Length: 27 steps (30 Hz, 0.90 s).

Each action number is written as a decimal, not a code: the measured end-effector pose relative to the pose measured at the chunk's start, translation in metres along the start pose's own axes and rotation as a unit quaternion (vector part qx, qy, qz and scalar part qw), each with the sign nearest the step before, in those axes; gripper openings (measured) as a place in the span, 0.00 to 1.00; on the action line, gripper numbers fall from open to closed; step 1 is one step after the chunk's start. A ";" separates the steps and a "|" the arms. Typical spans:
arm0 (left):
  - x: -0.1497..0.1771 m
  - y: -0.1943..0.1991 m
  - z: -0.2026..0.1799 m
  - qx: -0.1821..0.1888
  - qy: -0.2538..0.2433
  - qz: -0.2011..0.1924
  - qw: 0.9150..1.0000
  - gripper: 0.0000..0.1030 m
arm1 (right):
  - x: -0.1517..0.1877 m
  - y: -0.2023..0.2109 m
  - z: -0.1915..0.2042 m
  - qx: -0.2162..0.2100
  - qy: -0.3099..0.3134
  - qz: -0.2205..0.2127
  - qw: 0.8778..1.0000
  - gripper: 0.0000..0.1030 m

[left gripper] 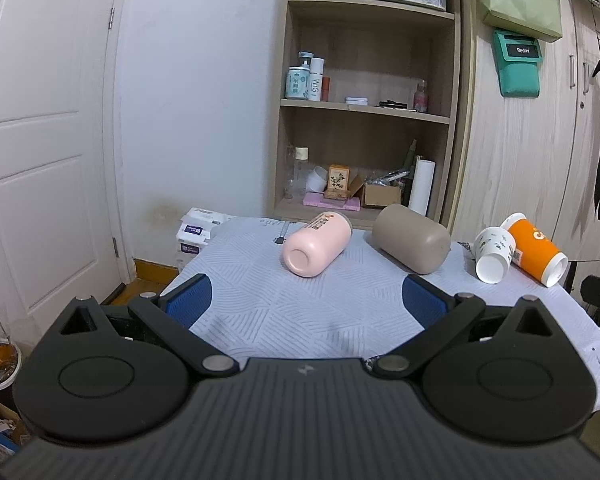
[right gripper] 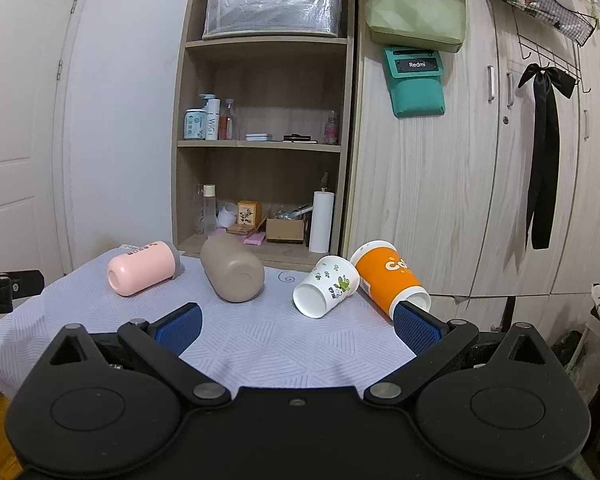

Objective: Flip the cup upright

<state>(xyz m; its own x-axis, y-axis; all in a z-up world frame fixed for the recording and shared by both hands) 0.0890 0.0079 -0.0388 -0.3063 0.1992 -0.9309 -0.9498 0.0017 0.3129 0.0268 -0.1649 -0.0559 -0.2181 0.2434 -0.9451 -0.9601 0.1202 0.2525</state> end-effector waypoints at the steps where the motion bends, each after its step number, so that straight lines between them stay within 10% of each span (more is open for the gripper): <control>1: 0.000 0.000 0.000 -0.001 0.000 0.001 1.000 1.00 | 0.000 0.000 0.000 0.000 0.000 0.000 1.000 1.00; 27: -0.006 0.007 -0.006 0.011 -0.010 -0.013 1.000 1.00 | 0.001 -0.004 -0.007 0.014 -0.001 0.010 1.000 1.00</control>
<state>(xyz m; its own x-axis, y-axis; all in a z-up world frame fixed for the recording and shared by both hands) 0.0840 0.0005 -0.0324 -0.2803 0.2186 -0.9347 -0.9557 0.0281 0.2932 0.0293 -0.1722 -0.0594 -0.2361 0.2471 -0.9398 -0.9504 0.1426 0.2763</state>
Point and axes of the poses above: each gripper's, at about its wrist camera, not at the fingertips, and y roughly against the way its jaws point, z to its left, x to its underside, the point moved 10 cm from there along -y, roughly the way its jaws point, and after that the axes turned 15 degrees about -y, right-handed, at the moved point
